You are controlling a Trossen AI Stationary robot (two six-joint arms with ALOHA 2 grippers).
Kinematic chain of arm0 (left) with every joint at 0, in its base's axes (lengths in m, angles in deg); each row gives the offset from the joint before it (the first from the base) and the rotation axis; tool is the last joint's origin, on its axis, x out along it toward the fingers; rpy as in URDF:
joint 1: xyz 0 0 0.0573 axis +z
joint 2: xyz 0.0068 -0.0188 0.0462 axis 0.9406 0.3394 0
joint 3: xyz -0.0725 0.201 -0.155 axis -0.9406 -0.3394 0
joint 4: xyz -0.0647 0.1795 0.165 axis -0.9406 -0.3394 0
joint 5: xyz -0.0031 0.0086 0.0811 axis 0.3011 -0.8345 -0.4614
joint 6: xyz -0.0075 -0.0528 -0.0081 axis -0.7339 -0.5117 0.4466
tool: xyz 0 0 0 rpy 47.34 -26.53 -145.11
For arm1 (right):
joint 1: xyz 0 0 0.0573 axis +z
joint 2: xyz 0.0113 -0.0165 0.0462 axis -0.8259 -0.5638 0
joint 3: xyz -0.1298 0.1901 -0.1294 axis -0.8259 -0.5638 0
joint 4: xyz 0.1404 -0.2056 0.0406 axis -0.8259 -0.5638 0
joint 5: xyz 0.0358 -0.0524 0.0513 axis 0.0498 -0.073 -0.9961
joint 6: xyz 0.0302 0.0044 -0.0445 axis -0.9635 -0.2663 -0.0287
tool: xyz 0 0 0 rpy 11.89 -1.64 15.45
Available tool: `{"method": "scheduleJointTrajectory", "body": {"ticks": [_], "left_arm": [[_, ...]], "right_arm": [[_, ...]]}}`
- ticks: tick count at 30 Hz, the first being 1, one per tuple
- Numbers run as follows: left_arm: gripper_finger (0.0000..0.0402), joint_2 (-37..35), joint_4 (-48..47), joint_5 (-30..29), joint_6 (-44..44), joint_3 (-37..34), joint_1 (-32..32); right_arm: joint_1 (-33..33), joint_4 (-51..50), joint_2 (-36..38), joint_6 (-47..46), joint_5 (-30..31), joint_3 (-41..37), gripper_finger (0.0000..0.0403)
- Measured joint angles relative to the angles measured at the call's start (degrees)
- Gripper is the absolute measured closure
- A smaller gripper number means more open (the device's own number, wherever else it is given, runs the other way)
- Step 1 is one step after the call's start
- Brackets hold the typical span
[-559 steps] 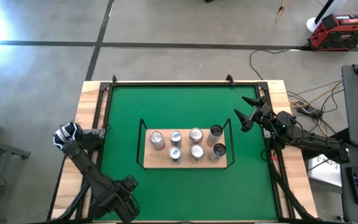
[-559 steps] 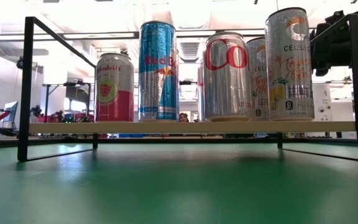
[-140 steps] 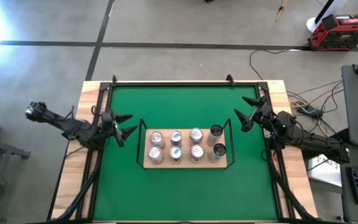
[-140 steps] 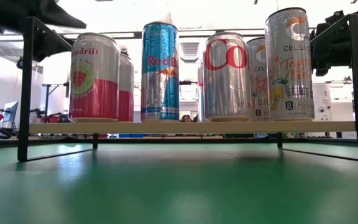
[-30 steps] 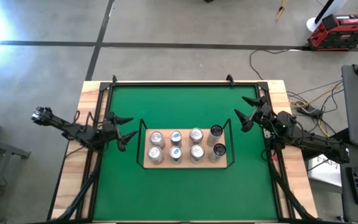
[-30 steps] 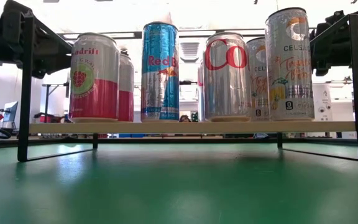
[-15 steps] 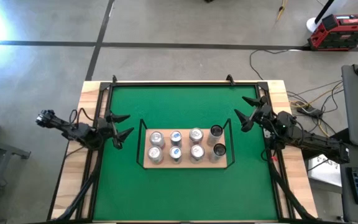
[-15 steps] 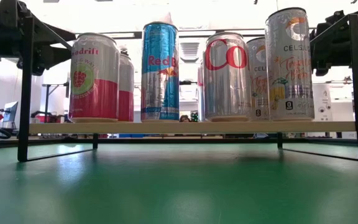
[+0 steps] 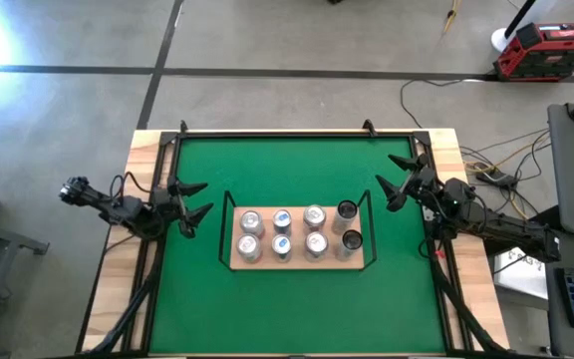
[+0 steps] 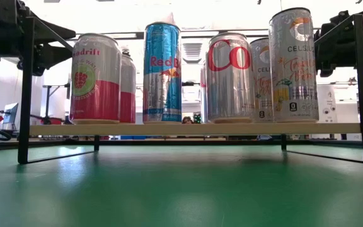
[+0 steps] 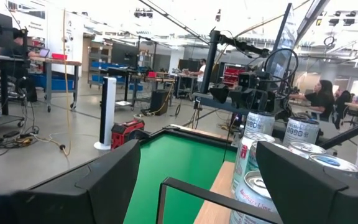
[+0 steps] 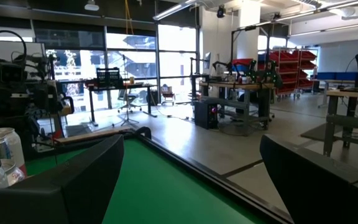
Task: Place canned beverage on shelf
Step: Return to Home Position
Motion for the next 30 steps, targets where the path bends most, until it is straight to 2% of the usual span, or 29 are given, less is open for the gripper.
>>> {"method": "scheduleJointTrajectory", "body": {"ticks": [30], "left_arm": [[0.0098,1.9,-0.7,0.0,0.0,0.1,0.0]], "right_arm": [[0.0,0.0,-0.1,-0.1,0.0,0.0,0.0035]]}}
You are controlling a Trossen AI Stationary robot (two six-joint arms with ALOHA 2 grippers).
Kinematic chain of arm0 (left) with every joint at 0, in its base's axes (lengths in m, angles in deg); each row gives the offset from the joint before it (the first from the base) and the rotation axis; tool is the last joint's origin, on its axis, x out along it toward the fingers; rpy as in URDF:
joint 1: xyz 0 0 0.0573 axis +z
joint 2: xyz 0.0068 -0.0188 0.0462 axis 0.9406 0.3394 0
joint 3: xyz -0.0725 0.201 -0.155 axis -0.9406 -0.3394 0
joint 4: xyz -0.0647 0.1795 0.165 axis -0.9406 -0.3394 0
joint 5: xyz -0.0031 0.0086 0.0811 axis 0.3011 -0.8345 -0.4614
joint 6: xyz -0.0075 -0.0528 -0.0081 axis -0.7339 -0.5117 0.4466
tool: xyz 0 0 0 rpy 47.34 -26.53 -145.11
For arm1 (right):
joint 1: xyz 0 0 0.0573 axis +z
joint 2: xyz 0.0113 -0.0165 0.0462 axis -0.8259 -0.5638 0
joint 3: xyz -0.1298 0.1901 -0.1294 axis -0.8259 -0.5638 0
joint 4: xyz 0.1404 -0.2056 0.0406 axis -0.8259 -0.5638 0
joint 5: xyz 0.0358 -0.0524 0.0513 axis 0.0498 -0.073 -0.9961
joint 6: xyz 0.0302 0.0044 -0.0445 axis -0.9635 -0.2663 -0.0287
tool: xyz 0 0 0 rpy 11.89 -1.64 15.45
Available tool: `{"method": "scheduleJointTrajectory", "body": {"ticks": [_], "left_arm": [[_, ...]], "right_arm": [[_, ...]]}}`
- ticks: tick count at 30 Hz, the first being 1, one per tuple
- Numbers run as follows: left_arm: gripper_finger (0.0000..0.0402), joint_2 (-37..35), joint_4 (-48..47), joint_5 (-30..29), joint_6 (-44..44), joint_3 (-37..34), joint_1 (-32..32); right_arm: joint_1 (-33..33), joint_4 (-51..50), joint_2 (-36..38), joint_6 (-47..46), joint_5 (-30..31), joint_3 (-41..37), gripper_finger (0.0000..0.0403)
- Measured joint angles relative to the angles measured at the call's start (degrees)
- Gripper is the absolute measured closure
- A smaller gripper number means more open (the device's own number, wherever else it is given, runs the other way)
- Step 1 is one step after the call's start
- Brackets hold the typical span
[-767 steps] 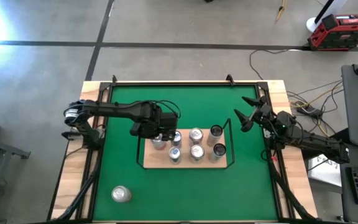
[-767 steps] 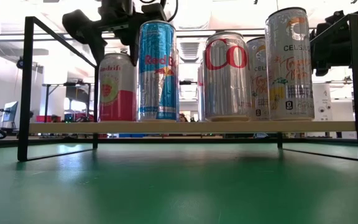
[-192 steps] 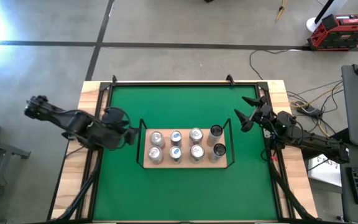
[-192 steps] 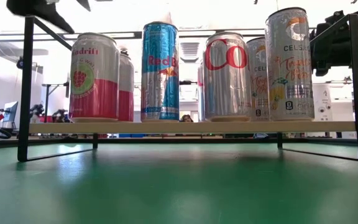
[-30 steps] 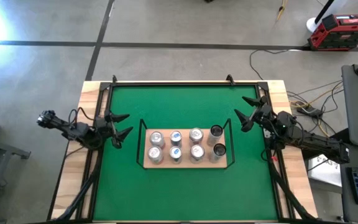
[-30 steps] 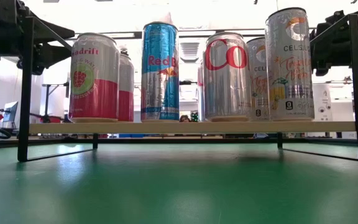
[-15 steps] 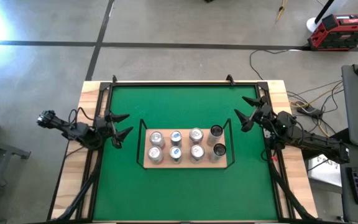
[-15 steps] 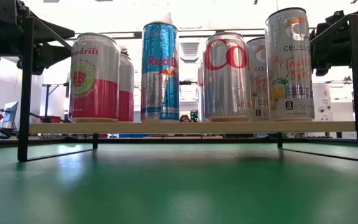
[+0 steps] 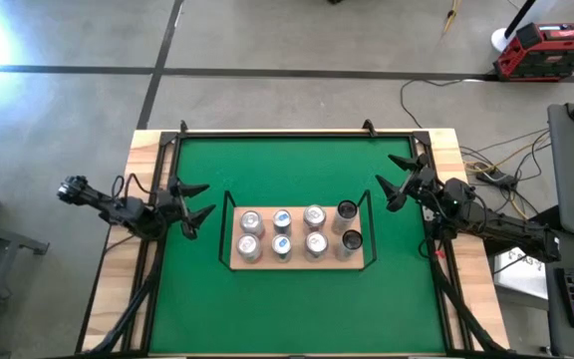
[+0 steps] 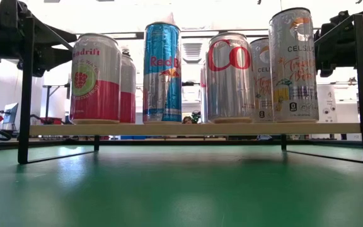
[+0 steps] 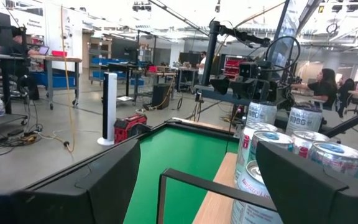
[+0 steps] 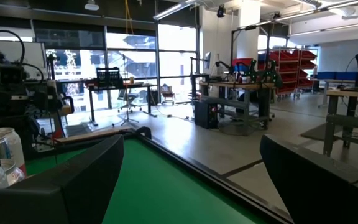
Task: Place canned beverage on shelf
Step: Return to Home Position
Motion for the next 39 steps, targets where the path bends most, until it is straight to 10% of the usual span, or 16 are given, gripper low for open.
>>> {"method": "scheduleJointTrajectory", "body": {"ticks": [39], "left_arm": [[0.0098,1.9,0.0,0.0,0.0,0.0,0.0]], "right_arm": [[0.0,0.0,0.0,0.0,0.0,0.0,0.0035]]}}
